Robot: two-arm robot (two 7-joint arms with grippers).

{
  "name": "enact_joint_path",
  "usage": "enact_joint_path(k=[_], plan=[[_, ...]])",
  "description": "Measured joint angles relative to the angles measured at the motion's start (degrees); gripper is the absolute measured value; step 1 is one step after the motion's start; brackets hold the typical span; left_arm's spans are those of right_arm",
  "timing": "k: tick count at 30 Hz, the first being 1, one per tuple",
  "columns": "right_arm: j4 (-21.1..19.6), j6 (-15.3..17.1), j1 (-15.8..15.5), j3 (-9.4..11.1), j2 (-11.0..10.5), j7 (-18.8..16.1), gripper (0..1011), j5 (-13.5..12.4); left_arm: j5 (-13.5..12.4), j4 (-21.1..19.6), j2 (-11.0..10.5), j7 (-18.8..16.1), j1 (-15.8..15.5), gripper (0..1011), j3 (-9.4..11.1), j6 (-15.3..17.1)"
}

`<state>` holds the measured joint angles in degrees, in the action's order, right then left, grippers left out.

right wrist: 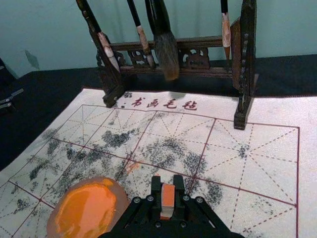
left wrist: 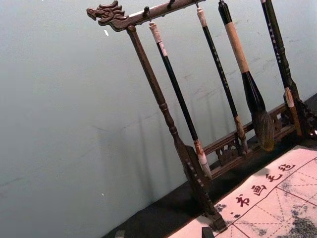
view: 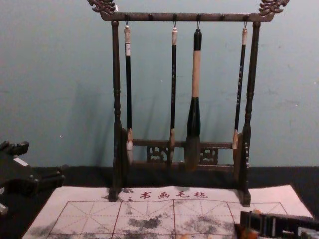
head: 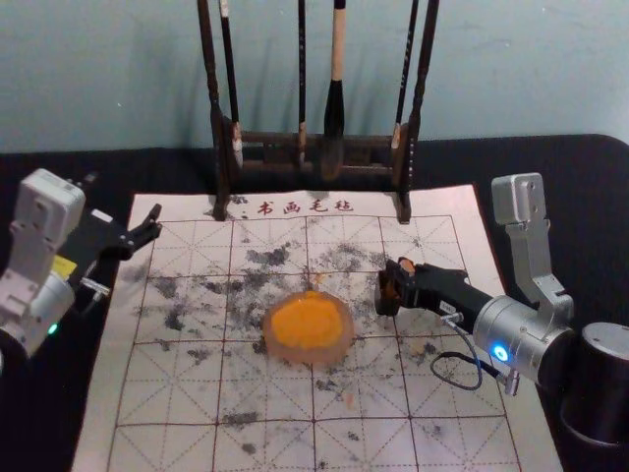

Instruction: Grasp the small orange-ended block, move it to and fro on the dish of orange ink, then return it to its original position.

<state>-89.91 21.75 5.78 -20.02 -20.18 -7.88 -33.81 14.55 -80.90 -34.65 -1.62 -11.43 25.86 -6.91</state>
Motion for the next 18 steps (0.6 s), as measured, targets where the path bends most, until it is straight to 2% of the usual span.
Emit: enact_joint_path(k=[12,18], plan=[[-0.05,-0.08,-0.08,0.03,-0.01,-0.23,131,0.0,0.0,0.0,0.0,0.0,0.0,1001,0.0,0.0],[-1.15,-1.57,-0.57,-0.03,-0.41,-1.28,130,0.43,0.0,0.0,0.0,0.0,0.0,1001,0.0,0.0]])
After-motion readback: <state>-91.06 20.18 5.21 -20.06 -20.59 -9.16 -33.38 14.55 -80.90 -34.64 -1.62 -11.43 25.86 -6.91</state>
